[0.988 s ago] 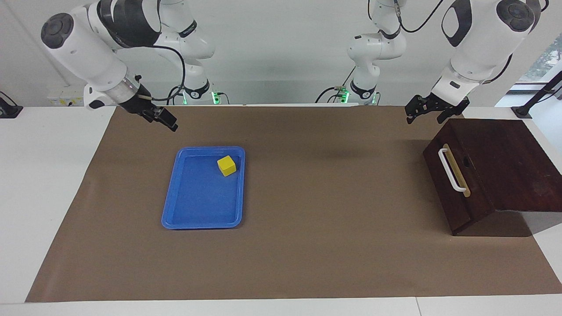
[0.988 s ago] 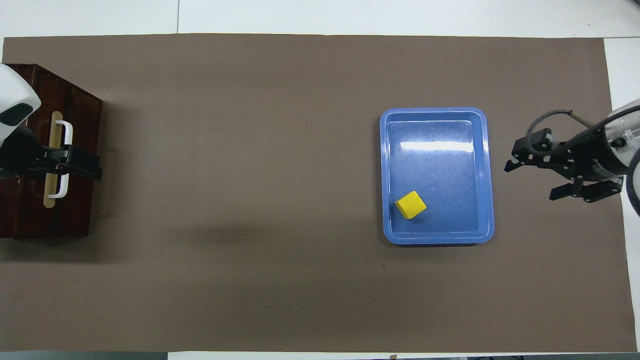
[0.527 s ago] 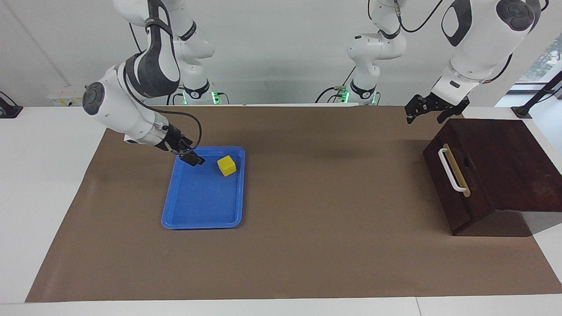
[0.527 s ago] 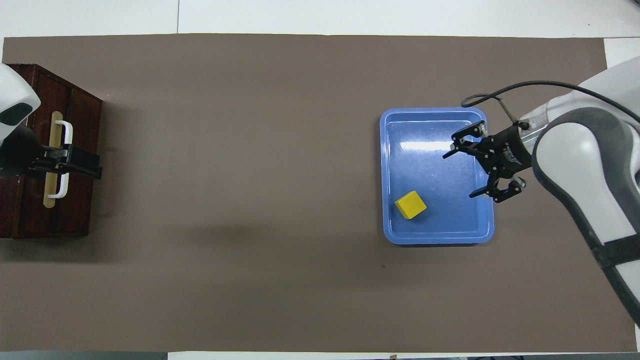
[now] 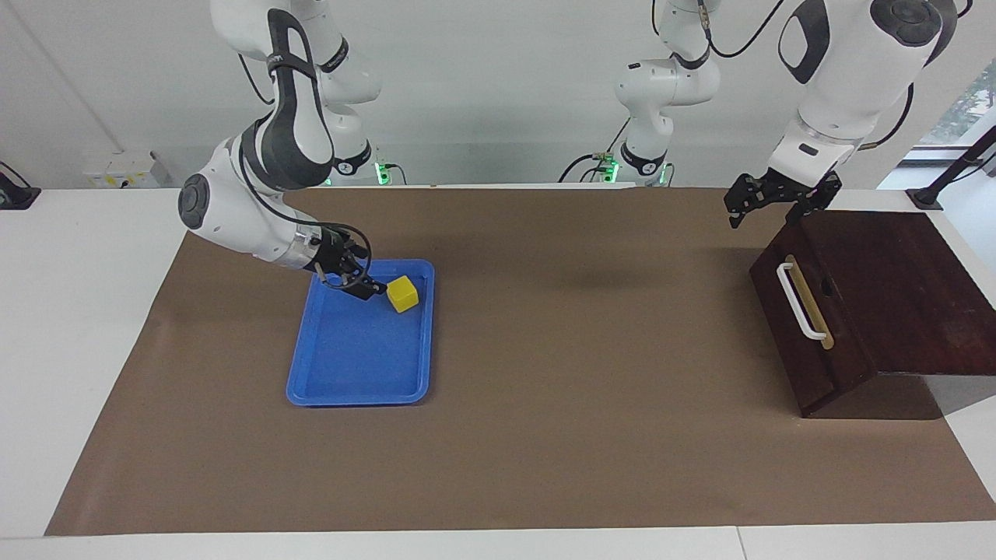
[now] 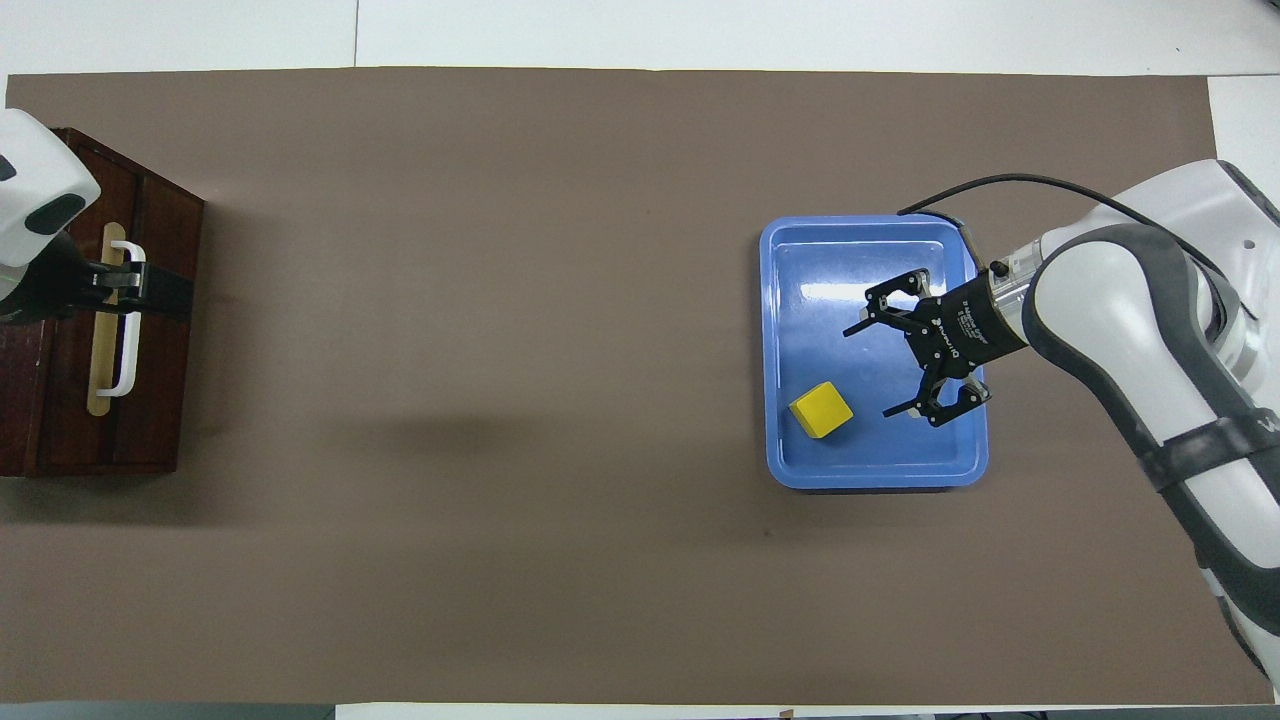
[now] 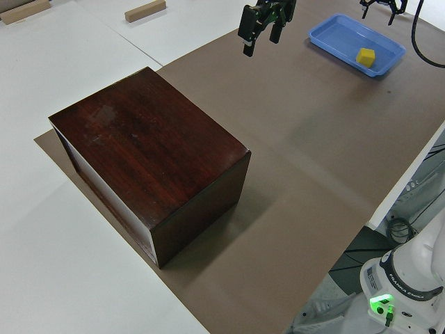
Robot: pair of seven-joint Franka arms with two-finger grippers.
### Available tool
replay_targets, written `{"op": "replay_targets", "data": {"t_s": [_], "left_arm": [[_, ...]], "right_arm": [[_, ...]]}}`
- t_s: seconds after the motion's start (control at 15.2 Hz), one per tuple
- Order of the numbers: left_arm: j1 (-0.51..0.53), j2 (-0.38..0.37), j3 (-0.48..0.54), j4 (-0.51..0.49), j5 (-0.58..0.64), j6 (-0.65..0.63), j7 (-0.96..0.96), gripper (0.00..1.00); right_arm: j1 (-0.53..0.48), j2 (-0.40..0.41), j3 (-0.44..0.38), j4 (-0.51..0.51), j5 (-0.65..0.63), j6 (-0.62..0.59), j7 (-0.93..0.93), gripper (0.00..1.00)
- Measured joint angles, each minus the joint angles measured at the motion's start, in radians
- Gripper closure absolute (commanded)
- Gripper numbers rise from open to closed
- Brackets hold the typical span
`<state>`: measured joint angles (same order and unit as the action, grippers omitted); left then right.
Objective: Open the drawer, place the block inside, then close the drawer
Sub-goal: 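Move the right gripper over the yellow cube in the blue tray, then pull the drawer open with the left gripper while the right gripper descends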
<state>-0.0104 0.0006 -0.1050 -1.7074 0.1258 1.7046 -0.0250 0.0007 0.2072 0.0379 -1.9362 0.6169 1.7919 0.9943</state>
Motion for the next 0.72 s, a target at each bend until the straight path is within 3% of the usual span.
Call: {"op": "replay_targets", "data": {"t_s": [0.53,0.72], "left_arm": [[0.009,0.211,0.009,-0.031,0.243,0.287,-0.002,0.0],[0.048,0.24,0.013,-0.062,0.29,0.38,-0.002,0.0]], "right_arm": [[-0.004,0.123,-0.001,0.043,0.063,0.06,0.0,0.0],[-0.002,0.157,0.0,0.071,0.063,0.06,0.0,0.0]]}}
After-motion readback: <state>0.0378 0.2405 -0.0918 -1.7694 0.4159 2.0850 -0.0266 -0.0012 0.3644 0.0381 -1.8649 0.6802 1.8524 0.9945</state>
